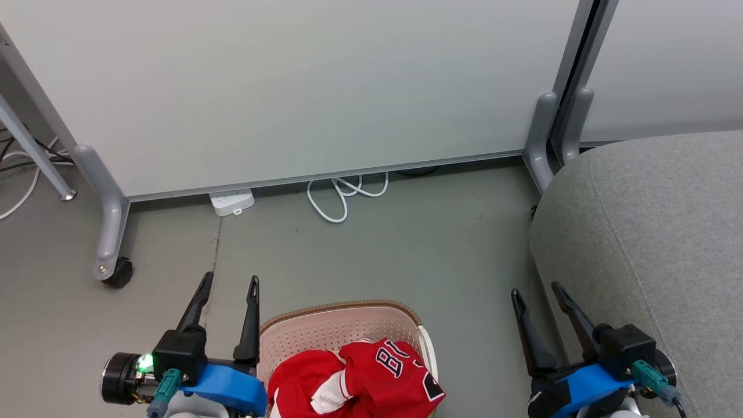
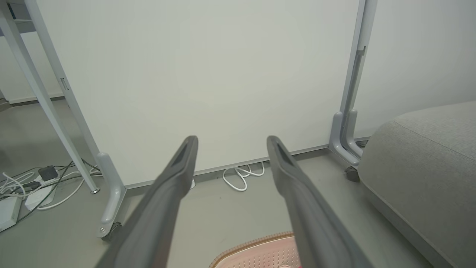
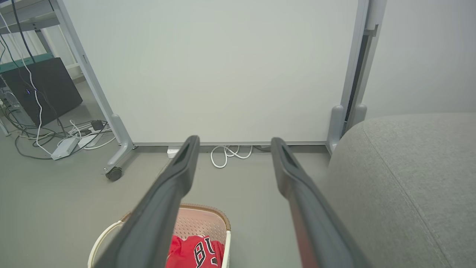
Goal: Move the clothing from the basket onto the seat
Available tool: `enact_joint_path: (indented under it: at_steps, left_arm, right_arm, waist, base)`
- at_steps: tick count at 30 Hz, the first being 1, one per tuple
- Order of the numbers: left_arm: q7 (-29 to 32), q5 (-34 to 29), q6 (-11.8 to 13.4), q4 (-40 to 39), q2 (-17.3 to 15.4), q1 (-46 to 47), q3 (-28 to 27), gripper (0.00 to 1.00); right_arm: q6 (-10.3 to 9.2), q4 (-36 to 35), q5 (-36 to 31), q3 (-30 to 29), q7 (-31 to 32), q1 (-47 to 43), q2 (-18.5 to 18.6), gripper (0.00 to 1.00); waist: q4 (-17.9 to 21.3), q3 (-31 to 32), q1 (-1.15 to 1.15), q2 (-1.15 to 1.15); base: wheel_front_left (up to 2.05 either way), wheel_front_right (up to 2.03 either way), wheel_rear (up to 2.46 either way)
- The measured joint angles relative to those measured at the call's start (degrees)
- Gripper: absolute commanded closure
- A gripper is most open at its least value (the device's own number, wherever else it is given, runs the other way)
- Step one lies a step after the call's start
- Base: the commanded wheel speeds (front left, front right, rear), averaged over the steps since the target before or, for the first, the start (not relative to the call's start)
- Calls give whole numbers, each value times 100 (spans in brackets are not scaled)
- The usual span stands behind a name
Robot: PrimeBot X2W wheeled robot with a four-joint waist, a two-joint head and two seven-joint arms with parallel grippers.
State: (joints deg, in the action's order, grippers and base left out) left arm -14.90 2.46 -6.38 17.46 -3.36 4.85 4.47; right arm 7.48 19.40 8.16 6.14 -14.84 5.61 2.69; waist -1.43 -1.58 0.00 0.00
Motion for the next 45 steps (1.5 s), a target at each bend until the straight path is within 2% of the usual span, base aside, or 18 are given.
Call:
enact_joint_path:
  at_steps: [17,21,28,29,37,45]
  left_arm:
    - [-9,-55,-38,157,4,114,66,0]
    - [-9,-101,-74,388,-145,501,407,0]
    - [-10,-15,-107,1063,-650,1265,1329,0]
    - [-10,-15,-107,1063,-650,1265,1329,0]
    - [-11,300,-108,1880,-1263,2165,2503,0]
    - [-10,569,-108,2725,-1650,2918,3744,0]
  right_arm:
    - [0,82,-57,4,-14,21,1,0]
    - [0,40,-97,13,-15,187,2,0]
    - [0,-46,-114,122,-20,550,3,0]
    - [0,-46,-114,122,-20,550,3,0]
    - [0,-233,-102,220,-20,1038,7,0]
    - [0,-455,-71,260,-21,1474,9,0]
  waist:
    - [-6,-66,0,0]
    - [16,-250,0,0]
    - [166,-714,0,0]
    - [166,-714,0,0]
    - [486,-1506,1,0]
    - [809,-2428,1,0]
  base:
    - [0,0,0]
    - [0,0,0]
    - [0,0,0]
    - [0,0,0]
    - [0,0,0]
    - [0,0,0]
